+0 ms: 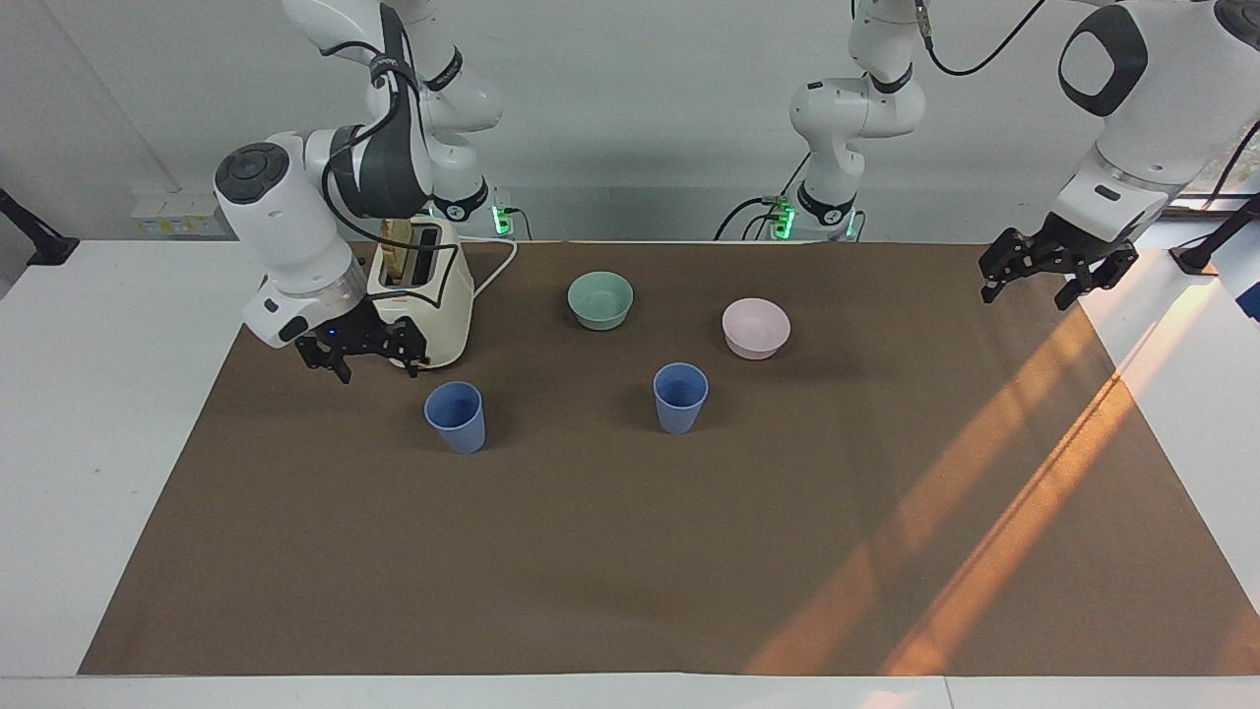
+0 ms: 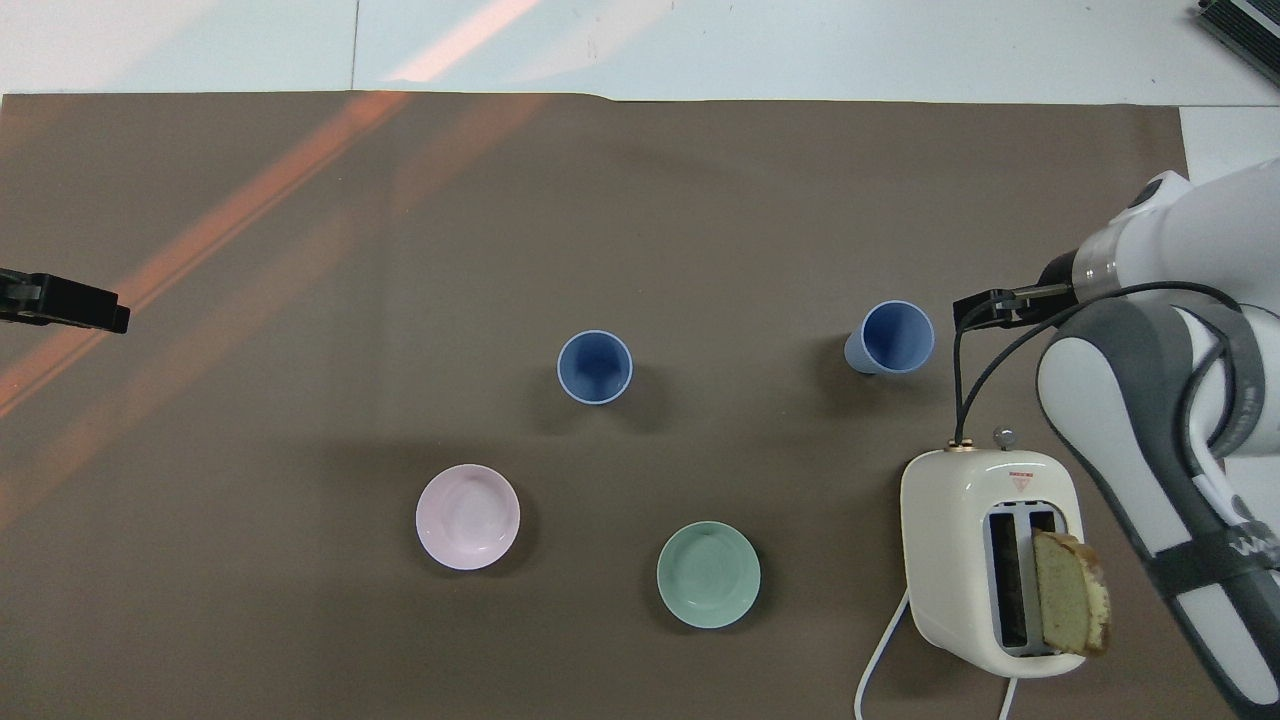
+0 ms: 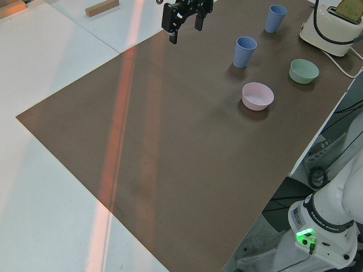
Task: Stack blue cups with both arms
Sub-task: 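Reach the right gripper to the other blue cup and grasp it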
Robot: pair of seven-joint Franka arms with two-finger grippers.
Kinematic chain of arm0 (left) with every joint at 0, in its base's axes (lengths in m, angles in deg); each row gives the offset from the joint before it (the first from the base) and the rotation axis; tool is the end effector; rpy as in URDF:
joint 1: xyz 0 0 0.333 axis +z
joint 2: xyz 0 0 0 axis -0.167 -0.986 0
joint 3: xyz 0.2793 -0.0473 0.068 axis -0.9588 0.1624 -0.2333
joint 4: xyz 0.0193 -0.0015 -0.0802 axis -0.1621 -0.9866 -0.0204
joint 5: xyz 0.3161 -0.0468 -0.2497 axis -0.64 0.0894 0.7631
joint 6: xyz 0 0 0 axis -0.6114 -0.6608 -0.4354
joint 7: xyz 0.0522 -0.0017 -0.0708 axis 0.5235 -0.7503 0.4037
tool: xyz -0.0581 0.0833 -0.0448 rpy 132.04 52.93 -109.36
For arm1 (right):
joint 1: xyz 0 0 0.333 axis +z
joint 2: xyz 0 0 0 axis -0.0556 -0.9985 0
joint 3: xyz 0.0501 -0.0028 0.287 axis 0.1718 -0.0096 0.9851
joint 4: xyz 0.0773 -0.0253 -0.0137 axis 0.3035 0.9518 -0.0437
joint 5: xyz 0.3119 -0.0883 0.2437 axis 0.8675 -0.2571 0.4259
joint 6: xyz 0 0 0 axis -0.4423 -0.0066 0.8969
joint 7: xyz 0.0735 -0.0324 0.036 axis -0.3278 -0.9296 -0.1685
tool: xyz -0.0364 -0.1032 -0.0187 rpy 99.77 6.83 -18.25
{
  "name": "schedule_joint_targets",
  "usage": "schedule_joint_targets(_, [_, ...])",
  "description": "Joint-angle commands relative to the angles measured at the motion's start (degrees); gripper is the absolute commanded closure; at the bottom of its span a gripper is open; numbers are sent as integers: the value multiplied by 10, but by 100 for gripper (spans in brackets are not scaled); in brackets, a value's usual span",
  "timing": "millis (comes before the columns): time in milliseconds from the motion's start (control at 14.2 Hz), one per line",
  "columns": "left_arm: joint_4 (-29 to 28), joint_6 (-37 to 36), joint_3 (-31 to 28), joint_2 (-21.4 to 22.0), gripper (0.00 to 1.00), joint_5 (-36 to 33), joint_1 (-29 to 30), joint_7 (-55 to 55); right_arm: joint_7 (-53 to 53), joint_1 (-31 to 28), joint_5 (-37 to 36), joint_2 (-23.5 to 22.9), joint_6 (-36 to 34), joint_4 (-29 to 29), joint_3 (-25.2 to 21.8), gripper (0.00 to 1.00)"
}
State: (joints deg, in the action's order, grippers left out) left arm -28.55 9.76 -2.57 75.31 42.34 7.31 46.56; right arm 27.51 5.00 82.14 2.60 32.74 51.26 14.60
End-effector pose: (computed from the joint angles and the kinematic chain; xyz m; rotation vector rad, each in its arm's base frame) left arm 0.5798 0.0112 0.5754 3.1032 -0.2597 0.0420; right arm 0.6076 0.0207 0.4198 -3.1001 -0.1242 -0.0626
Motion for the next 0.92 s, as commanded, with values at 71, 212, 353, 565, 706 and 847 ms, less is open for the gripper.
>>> schedule_joint_targets(71, [8,-16,7,1,0,-9,8,17,-12,-1,13,-30,24,3,1,0])
schedule_joint_targets(212, [5,-17,7,4,0,-9,8,21,-12,9,13,-45,39,3,1,0])
schedule_joint_targets(353, [1,-19,7,7,0,-9,8,20,-10,18,13,-66,75,2,1,0])
schedule_joint_targets(565, [2,-19,7,7,0,-8,6,20,-12,19,13,-80,95,3,1,0])
schedule_joint_targets(706, [2,-19,7,7,0,-8,6,20,-11,21,12,-80,95,3,1,22])
schedule_joint_targets(847, [2,-17,8,7,0,-7,6,19,-11,28,12,-80,94,3,0,70])
